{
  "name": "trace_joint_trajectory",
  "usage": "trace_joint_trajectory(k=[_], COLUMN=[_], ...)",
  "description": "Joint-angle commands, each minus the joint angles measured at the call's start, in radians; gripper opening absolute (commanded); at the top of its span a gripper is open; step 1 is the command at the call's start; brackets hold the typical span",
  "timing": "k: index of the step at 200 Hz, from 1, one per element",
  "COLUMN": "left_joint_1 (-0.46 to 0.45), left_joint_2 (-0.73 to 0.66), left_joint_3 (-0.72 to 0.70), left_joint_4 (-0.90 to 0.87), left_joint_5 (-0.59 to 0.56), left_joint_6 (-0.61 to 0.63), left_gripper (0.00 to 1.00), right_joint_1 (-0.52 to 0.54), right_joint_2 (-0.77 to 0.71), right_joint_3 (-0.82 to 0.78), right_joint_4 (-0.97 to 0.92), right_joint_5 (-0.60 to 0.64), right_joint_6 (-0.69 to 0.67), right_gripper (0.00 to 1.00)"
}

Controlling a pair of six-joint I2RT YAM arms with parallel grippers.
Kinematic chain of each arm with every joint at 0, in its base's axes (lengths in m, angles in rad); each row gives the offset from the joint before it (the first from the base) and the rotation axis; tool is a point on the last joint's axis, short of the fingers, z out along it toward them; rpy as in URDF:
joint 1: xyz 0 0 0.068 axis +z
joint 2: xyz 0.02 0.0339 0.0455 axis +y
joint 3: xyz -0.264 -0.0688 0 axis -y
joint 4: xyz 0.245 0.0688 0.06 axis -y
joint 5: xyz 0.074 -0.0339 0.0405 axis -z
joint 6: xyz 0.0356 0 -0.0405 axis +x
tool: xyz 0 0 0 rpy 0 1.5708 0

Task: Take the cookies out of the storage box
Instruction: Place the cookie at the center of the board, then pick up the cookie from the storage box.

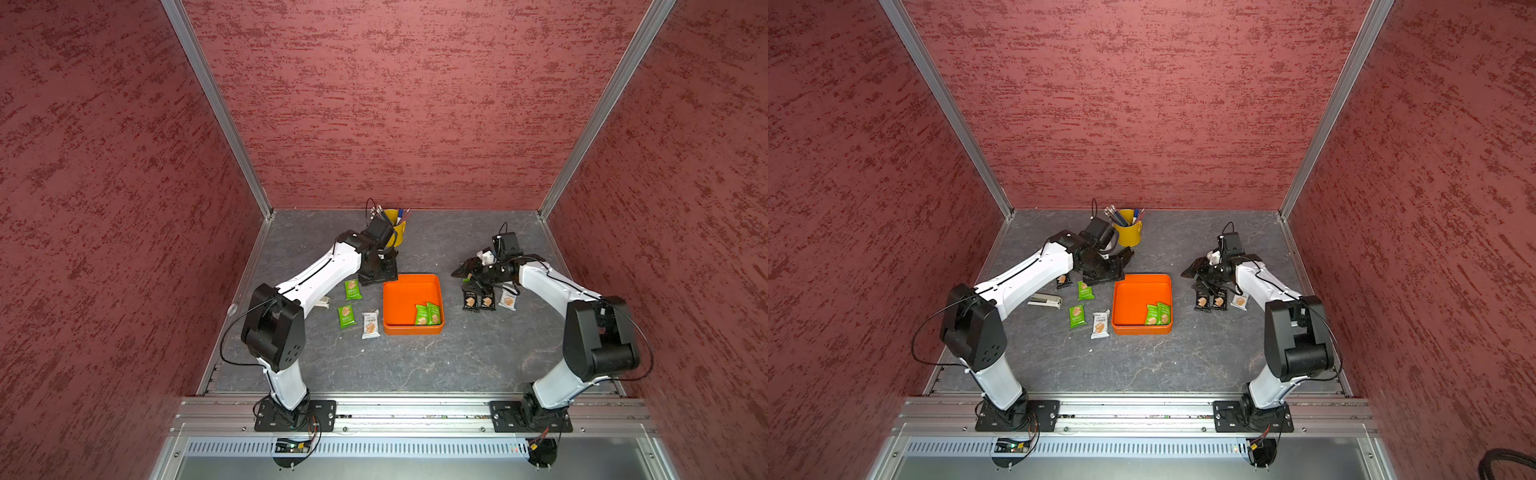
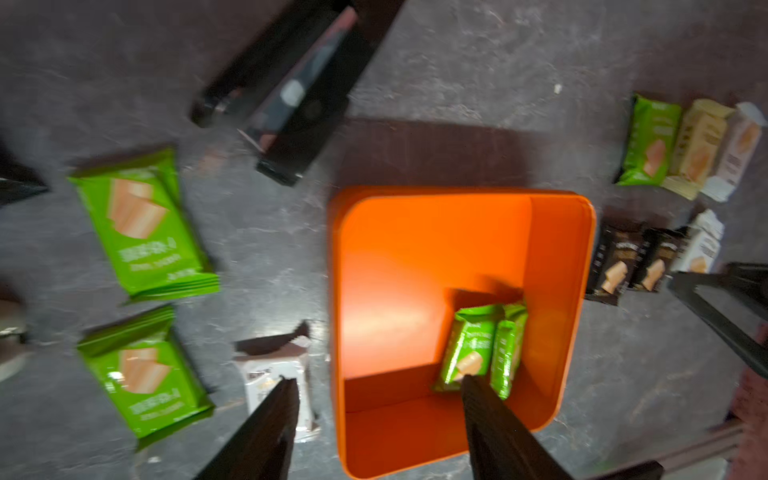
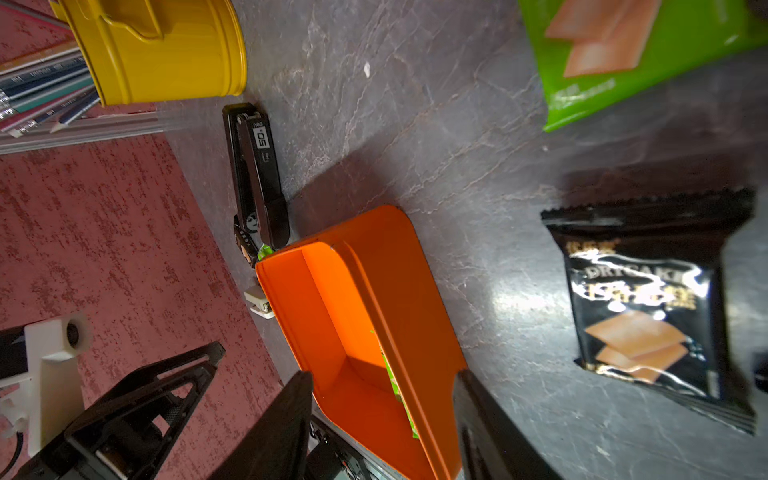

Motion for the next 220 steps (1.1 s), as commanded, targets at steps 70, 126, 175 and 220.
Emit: trace_joint_trajectory(k=[70, 126, 175, 220], left_joint_1=[-0.178, -0.22, -0.246, -0.285], left_joint_2=[0.049, 0.099, 0.166, 0.279], left_joint_3=[-0.085, -0.141, -0.091, 0.038], left_joint_4=[0.205, 0.264, 0.167, 0.026], left_joint_5=[0.114, 0.122, 0.05, -0.039], left_joint_6=[-0.129, -0.186, -0.17, -0.134], left_gripper=[0.49, 0.45, 0.45, 0.48], right_joint_1=[-0.092, -0.128, -0.142, -0.145], right_joint_2=[-0.065, -0.117, -0.131, -0.148], right_joint_3=[-0.049, -0.088, -0.084, -0.087], right_joint_4=[-0.101, -0.163, -0.191, -0.203], right_joint_5=[-0.056, -0.05, -0.047, -0.038], right_joint_6=[-0.158, -0.222, -0.245, -0.246], right_gripper=[0.58, 0.58, 0.58, 0.58])
